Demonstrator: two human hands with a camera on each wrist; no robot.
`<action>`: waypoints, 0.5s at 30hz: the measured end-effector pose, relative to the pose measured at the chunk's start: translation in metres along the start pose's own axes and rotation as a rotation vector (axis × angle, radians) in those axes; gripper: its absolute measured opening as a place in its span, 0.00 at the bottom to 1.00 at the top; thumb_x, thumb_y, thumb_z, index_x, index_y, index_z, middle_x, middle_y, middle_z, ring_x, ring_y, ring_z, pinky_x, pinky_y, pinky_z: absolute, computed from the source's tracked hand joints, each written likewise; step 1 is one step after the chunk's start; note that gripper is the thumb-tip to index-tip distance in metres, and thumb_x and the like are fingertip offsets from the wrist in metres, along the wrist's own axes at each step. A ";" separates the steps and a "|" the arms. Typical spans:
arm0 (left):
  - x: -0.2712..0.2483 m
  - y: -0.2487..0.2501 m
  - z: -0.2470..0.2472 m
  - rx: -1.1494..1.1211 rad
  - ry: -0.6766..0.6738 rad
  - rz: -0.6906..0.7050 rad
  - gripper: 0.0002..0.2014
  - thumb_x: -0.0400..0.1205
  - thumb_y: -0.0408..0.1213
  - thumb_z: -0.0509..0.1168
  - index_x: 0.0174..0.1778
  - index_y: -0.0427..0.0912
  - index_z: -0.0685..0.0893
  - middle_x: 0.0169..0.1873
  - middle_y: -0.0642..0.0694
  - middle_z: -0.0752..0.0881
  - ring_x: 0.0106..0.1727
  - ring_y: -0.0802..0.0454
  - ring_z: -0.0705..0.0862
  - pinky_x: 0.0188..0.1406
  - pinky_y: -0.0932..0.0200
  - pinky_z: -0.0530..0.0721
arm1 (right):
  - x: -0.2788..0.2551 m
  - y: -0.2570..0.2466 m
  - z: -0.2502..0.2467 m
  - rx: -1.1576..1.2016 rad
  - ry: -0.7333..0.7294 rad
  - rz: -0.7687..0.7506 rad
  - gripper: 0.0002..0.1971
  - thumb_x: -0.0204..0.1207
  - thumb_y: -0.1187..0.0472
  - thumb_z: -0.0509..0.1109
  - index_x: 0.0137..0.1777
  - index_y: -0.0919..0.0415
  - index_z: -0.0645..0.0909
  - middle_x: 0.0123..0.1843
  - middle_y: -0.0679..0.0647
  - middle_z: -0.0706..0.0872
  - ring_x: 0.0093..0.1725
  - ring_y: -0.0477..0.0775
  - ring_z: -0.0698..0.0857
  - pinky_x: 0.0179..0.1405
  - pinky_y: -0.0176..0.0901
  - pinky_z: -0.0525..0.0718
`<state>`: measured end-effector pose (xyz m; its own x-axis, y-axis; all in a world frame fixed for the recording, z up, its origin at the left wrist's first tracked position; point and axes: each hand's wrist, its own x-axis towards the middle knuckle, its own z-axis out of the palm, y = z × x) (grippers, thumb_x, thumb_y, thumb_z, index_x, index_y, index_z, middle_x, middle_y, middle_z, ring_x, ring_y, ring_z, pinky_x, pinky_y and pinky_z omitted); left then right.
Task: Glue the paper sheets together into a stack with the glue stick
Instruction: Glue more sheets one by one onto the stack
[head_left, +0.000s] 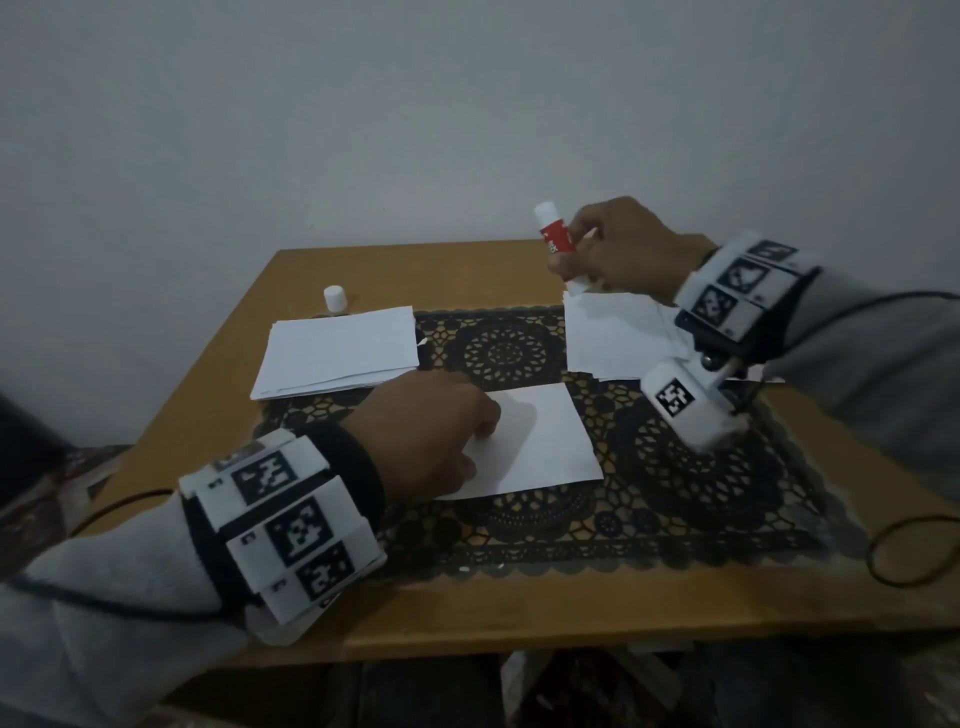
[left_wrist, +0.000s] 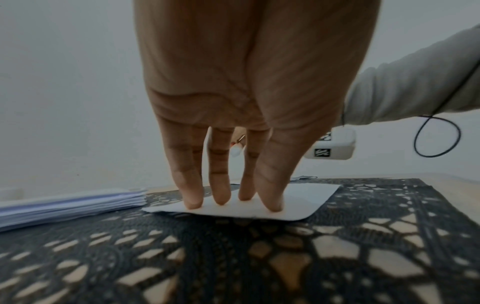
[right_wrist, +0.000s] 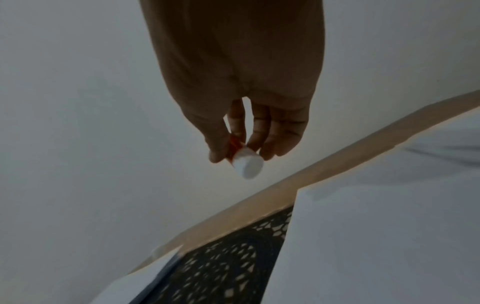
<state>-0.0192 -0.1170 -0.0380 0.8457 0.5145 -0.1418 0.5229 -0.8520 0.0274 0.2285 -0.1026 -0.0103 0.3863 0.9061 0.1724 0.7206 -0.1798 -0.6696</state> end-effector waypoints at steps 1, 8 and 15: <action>0.000 0.000 0.000 0.002 -0.003 0.012 0.17 0.79 0.44 0.69 0.64 0.52 0.81 0.57 0.50 0.81 0.56 0.50 0.79 0.57 0.54 0.81 | 0.011 0.002 0.005 -0.032 0.004 0.017 0.15 0.67 0.54 0.82 0.50 0.59 0.86 0.50 0.55 0.88 0.49 0.56 0.87 0.56 0.53 0.85; 0.003 -0.007 0.001 -0.056 -0.034 0.053 0.15 0.80 0.37 0.62 0.61 0.47 0.86 0.53 0.47 0.81 0.54 0.50 0.80 0.56 0.53 0.83 | 0.057 0.014 0.035 -0.291 0.020 0.093 0.15 0.60 0.58 0.83 0.44 0.61 0.84 0.43 0.56 0.87 0.45 0.57 0.85 0.31 0.40 0.73; 0.013 -0.007 0.007 -0.067 -0.033 0.052 0.14 0.80 0.36 0.61 0.58 0.44 0.86 0.50 0.45 0.82 0.51 0.49 0.82 0.51 0.58 0.83 | 0.068 0.019 0.041 -0.291 0.009 0.128 0.21 0.57 0.56 0.86 0.46 0.64 0.85 0.44 0.57 0.86 0.42 0.55 0.83 0.28 0.40 0.74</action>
<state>-0.0128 -0.1055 -0.0468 0.8683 0.4656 -0.1708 0.4855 -0.8683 0.1011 0.2450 -0.0291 -0.0411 0.4884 0.8660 0.1075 0.7999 -0.3950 -0.4517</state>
